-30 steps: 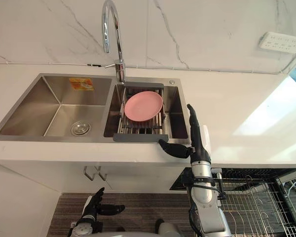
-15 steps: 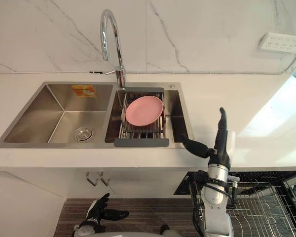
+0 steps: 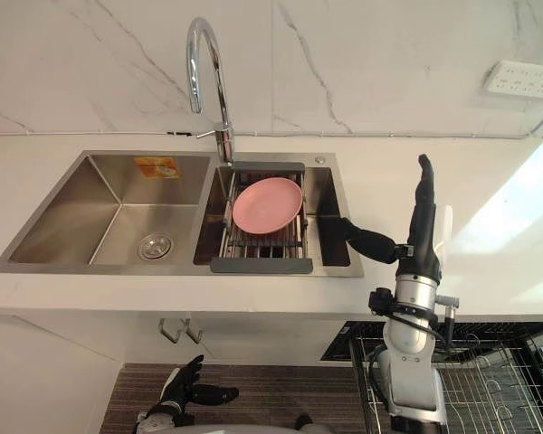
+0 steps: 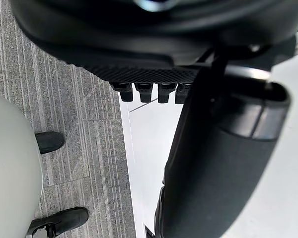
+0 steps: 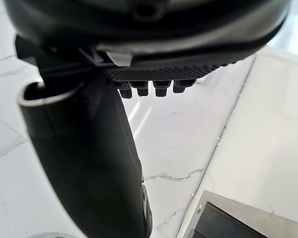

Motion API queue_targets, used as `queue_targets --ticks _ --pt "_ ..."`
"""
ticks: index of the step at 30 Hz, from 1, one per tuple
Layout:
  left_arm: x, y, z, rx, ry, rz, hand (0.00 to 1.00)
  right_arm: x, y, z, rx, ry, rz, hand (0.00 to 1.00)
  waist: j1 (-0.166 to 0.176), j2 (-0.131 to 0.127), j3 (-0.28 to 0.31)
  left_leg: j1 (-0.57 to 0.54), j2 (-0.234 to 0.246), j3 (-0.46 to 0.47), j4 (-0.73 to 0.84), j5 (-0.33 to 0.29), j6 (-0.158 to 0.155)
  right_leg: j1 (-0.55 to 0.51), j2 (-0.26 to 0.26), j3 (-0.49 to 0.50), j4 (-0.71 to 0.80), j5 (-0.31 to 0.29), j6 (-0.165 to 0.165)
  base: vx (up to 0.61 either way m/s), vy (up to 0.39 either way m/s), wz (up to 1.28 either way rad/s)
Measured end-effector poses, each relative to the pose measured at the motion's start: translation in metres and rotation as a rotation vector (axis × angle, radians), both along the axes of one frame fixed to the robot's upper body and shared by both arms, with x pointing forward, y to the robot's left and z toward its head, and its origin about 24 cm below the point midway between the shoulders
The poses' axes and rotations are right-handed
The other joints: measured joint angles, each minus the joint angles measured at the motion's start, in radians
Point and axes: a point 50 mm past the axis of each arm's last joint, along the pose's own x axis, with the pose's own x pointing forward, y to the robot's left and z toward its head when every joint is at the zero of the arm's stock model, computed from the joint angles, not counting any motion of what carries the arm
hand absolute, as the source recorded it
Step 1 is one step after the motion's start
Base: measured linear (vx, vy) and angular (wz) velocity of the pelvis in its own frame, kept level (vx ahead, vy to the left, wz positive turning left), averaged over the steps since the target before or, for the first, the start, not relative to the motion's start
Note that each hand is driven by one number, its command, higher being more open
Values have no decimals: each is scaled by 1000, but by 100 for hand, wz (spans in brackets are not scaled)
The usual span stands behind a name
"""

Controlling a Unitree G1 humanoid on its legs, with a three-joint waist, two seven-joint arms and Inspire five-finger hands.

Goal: Walk over to the sink, pick up the cup, carry it to the dishwasher, place the cup inside the dishwasher, then close the dishwasher door

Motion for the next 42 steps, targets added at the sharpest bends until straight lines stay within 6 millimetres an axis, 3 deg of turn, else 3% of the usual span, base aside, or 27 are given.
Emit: queue_targets --ticks 11,20,28,42 --pt "2 2 1 -8 -8 -14 100 40 13 -3 -233 150 220 100 7 -15 10 -19 1 -12 -35 32 2 -14 1 -34 -12 6 -3 -12 -9 8" --pt "8 4 5 -12 -39 -24 100 65 28 13 -449 174 351 100 20 -31 37 -21 0 -10 -35 33 3 -15 1 -34 -12 9 -2 -5 0 0" --pt "14 5 9 -11 -70 -26 100 81 39 31 -600 146 377 100 27 -36 67 -27 -1 -27 -41 44 18 -15 1 -52 -12 10 -4 -36 -2 6" --pt "18 6 12 -9 -92 -27 100 96 39 25 -723 220 363 100 30 -46 90 -25 -7 -29 -45 47 16 -13 -5 -58 -11 11 -4 -6 0 1"
